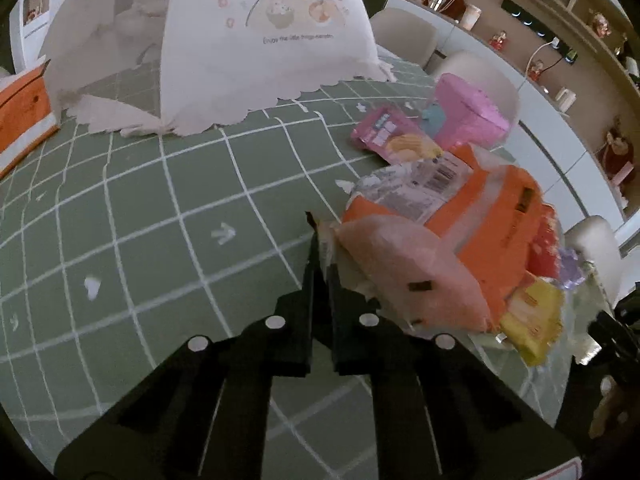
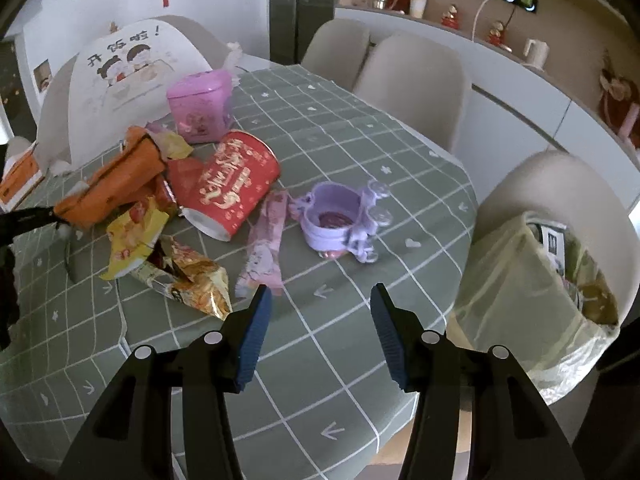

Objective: Collect trash
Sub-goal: 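Grasp a dark wrapper with the left gripper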

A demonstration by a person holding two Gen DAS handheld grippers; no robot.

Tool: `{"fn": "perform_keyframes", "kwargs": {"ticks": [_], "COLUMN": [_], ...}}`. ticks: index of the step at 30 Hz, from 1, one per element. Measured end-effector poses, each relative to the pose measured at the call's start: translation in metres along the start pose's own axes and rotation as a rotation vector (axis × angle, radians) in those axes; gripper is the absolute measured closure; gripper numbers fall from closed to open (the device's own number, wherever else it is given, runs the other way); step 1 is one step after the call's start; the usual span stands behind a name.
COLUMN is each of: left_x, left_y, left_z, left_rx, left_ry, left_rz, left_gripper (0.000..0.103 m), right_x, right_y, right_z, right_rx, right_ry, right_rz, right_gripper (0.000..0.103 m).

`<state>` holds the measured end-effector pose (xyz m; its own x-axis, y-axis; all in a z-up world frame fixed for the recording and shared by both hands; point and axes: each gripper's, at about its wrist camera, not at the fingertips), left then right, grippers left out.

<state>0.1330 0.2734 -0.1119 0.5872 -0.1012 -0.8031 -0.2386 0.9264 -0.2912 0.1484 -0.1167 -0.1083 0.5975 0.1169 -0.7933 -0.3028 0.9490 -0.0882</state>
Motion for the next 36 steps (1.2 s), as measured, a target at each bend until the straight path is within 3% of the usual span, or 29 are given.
{"fn": "perform_keyframes", "kwargs": {"ticks": [1,4,6,11,13,14,21,26,31,35,36], "left_x": [-0.005,-0.021,-0.029,-0.047,-0.052,-0.054,-0.078,-0.082,-0.068,-0.049,-0.047], "left_y": [0.000,-0.002,-0.005,-0.009,-0.005,0.001,0.034,0.027,-0.010,-0.037,-0.040], "left_z": [-0.005,-0.031,-0.042,-0.067,-0.070,-0.069,-0.072,-0.088,-0.096,-0.096,-0.096], "left_rx": [-0.013,-0.023,-0.005,0.025,0.011,-0.010,-0.160,-0.179,-0.127,-0.090,-0.090], "left_ry": [0.007,0.044,0.062,0.089,0.078,0.064,0.014,0.036,0.058,0.056,0.054], "left_rz": [-0.017,-0.056,-0.060,-0.084,-0.071,-0.059,0.016,-0.011,-0.021,0.132,0.137], "left_gripper": [0.097,0.097,0.097,0.094,0.070,0.068,0.066,0.066,0.066,0.066,0.066], "right_x": [0.000,0.005,0.012,0.034,0.046,0.051,0.058,0.037,0.014,0.004,0.003], "right_y": [0.001,0.005,0.012,0.039,0.047,0.048,0.054,0.065,0.055,0.036,0.033], "right_z": [0.001,0.005,0.008,0.025,0.033,0.035,0.014,-0.013,-0.015,-0.012,-0.012], "right_rx": [0.003,0.020,0.004,-0.075,-0.084,-0.079,-0.035,-0.054,-0.073,-0.050,-0.047], "right_ry": [-0.001,0.004,0.011,0.007,0.008,0.013,0.100,0.139,0.062,0.020,0.016], "right_rz": [0.021,0.220,0.294,0.349,0.330,0.322,0.394,0.472,0.378,0.315,0.308], "right_gripper": [0.054,0.054,0.054,0.054,0.054,0.054,0.054,0.054,0.054,0.054,0.054]}}
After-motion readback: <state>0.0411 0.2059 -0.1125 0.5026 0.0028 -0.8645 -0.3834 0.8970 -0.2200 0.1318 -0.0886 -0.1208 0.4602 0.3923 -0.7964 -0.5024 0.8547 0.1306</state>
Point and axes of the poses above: each gripper's, at about its wrist camera, not at the fingertips, and x roughly the way its jaws point, y to its left, z to its top, and after that the axes turned 2 degrees about -x, right-handed
